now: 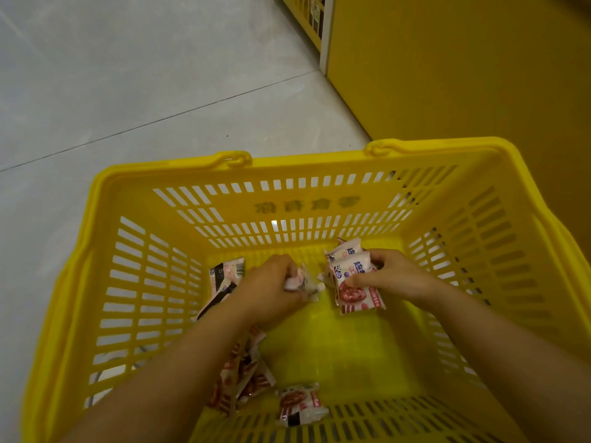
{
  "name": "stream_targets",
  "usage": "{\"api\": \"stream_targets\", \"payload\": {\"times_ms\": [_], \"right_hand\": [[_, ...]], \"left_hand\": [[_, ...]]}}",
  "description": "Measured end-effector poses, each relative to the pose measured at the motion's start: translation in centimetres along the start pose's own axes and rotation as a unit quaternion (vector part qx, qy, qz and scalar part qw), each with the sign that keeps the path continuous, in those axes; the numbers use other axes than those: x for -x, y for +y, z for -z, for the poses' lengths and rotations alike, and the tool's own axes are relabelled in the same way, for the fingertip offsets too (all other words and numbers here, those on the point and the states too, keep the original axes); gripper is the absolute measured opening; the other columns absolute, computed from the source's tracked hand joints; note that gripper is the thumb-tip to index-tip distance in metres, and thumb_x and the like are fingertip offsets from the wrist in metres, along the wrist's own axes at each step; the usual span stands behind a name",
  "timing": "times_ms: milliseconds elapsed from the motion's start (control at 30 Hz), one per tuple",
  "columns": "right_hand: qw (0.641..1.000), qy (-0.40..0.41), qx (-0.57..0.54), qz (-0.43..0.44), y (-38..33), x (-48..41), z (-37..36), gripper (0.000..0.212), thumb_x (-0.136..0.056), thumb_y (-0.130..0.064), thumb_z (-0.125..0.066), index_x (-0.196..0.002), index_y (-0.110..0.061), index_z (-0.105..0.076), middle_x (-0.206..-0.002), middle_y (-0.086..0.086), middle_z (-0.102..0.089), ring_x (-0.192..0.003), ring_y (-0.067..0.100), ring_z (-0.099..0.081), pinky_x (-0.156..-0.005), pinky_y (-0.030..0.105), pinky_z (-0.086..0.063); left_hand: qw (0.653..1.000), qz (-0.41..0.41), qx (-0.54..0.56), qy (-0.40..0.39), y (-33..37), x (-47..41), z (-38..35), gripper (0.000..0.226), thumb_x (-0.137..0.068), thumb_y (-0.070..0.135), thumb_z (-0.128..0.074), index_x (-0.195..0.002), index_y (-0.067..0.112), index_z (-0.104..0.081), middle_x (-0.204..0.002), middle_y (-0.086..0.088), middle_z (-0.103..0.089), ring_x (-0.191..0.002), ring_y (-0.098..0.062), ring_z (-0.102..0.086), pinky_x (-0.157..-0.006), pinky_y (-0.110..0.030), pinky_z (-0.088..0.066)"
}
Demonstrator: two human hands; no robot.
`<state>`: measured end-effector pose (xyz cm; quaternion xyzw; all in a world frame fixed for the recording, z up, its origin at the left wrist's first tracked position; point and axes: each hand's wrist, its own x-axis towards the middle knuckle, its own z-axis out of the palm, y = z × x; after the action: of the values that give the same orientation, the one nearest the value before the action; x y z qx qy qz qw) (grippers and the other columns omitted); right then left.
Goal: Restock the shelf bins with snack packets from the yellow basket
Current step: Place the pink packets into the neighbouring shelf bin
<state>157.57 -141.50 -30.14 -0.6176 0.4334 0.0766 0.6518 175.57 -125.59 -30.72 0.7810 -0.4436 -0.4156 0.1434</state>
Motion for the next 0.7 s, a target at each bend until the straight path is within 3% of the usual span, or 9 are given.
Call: {"api": "stream_targets", "payload": {"times_ms": [33, 100, 267, 400, 533, 700], "right_hand": [[1.0, 0.002, -0.005, -0.003, 0.2, 0.0, 0.1, 0.03, -0.07, -0.012, -0.083, -0.096, -0.013, -0.069, -0.083, -0.003, -0.076, -0.076, 0.013, -0.073, -0.063, 0.021, -0.054], [1.0, 0.006, -0.023, -0.005, 0.2, 0.2, 0.4, 0.033, -0.071, -0.013, -0.082, -0.1, -0.012, -0.068, -0.088, 0.0, -0.076, -0.08, 0.017, -0.073, -0.066, 0.025, -0.055], [0.999, -0.002, -0.035, 0.007, -0.6, 0.8, 1.2, 0.033, -0.072, -0.013, -0.081, -0.102, -0.015, -0.069, -0.091, 0.002, -0.076, -0.083, 0.019, -0.073, -0.069, 0.028, -0.056], [0.998, -0.048, -0.036, 0.002, -1.6, 1.2, 1.5, 0.032, -0.074, -0.011, -0.078, -0.104, -0.014, -0.069, -0.095, 0.006, -0.075, -0.087, 0.024, -0.072, -0.078, 0.035, -0.056], [0.998, -0.064, -0.011, -0.015, -1.9, 1.6, 1.8, 0.032, -0.074, -0.013, -0.078, -0.105, -0.013, -0.068, -0.096, 0.007, -0.075, -0.09, 0.026, -0.072, -0.085, 0.04, -0.054], [0.997, -0.063, 0.015, -0.032, -2.0, 1.9, 1.7, 0.036, -0.073, -0.013, -0.079, -0.107, -0.011, -0.068, -0.095, 0.004, -0.075, -0.086, 0.021, -0.073, -0.074, 0.031, -0.054]], "left_hand": [[1.0, 0.01, 0.019, -0.001, 0.1, -0.4, 0.5, 0.028, -0.082, 0.034, -0.069, -0.086, 0.031, -0.041, -0.1, 0.002, -0.054, -0.088, -0.018, -0.055, -0.08, -0.039, -0.048], [1.0, 0.026, 0.001, -0.005, 0.0, -1.2, 0.9, 0.032, -0.084, 0.031, -0.069, -0.098, 0.027, -0.041, -0.095, 0.003, -0.055, -0.086, -0.018, -0.057, -0.073, -0.036, -0.048], [0.99, 0.046, -0.123, -0.056, 0.1, -2.0, 0.3, 0.068, -0.079, 0.045, -0.071, -0.131, 0.023, -0.034, -0.116, -0.004, -0.058, -0.107, -0.024, -0.052, -0.081, -0.036, -0.045], [0.984, 0.028, -0.149, -0.094, 0.0, -1.3, -0.1, 0.05, -0.079, 0.049, -0.07, -0.113, 0.018, -0.049, -0.114, -0.004, -0.052, -0.104, -0.022, -0.052, -0.079, -0.03, -0.042], [0.981, 0.01, -0.149, -0.127, 0.0, 0.0, -1.3, 0.061, -0.08, 0.046, -0.07, -0.125, 0.015, -0.044, -0.12, -0.004, -0.04, -0.103, -0.021, -0.05, -0.083, -0.03, -0.045], [0.977, -0.003, -0.141, -0.162, 0.5, 0.8, -2.7, 0.062, -0.079, 0.037, -0.074, -0.125, 0.018, -0.037, -0.12, -0.008, -0.056, -0.108, -0.024, -0.052, -0.079, -0.032, -0.046]]}}
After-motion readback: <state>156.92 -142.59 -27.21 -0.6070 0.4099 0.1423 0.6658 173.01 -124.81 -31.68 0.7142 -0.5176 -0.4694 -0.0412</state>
